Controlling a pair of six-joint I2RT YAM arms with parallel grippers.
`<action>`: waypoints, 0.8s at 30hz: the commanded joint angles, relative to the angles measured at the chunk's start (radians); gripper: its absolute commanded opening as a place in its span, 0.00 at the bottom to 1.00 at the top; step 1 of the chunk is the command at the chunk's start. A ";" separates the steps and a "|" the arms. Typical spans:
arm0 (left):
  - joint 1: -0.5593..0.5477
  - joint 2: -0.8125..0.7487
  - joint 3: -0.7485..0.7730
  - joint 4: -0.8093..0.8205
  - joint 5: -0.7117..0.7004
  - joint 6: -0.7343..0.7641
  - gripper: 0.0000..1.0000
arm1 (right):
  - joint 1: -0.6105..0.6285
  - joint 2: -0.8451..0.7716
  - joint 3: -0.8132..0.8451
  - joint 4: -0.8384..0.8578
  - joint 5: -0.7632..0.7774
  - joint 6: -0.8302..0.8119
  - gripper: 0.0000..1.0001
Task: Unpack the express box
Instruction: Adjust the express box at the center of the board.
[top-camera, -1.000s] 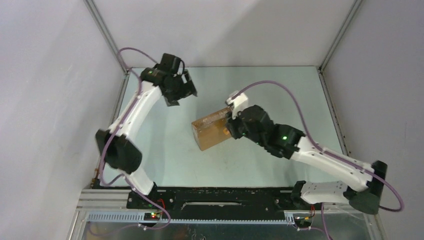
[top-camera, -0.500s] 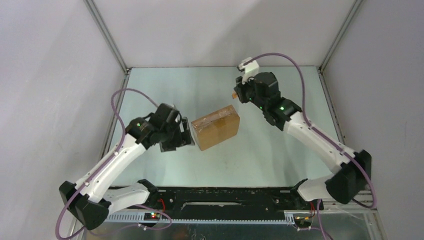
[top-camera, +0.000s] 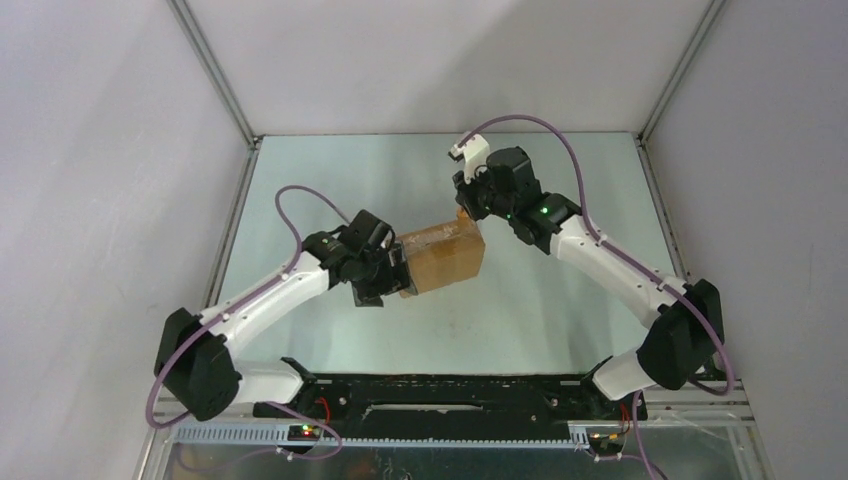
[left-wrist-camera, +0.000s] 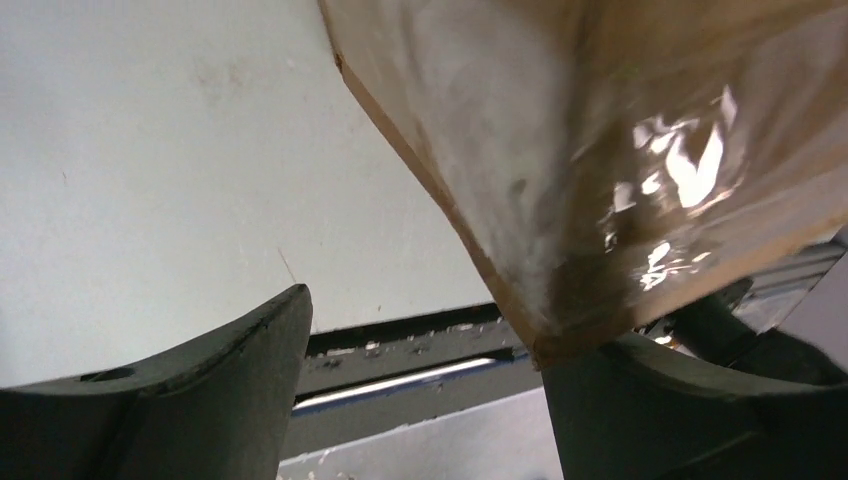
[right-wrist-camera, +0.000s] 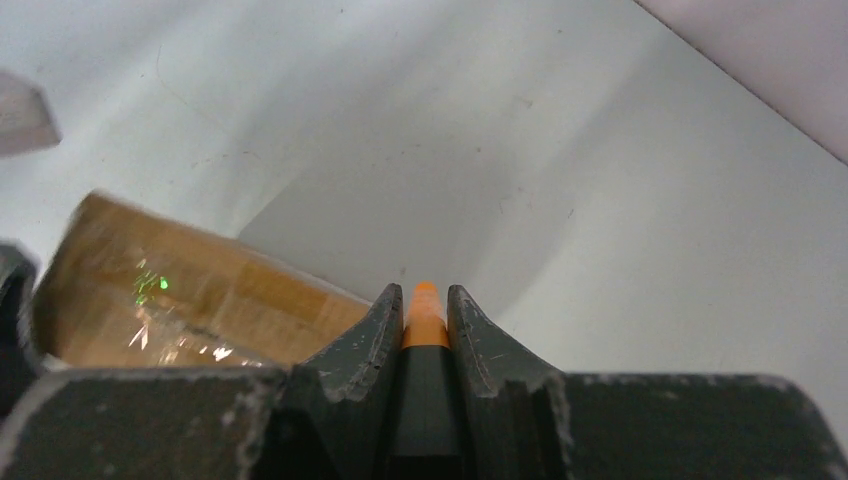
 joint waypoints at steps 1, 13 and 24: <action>0.097 0.038 0.039 0.075 -0.006 0.020 0.83 | 0.027 -0.090 -0.002 -0.070 0.044 0.056 0.00; 0.217 0.175 0.214 0.038 -0.016 0.091 0.86 | 0.135 -0.146 -0.045 -0.165 0.106 0.215 0.00; 0.228 0.242 0.409 -0.066 -0.055 0.130 0.88 | 0.171 -0.136 -0.049 -0.209 0.168 0.273 0.00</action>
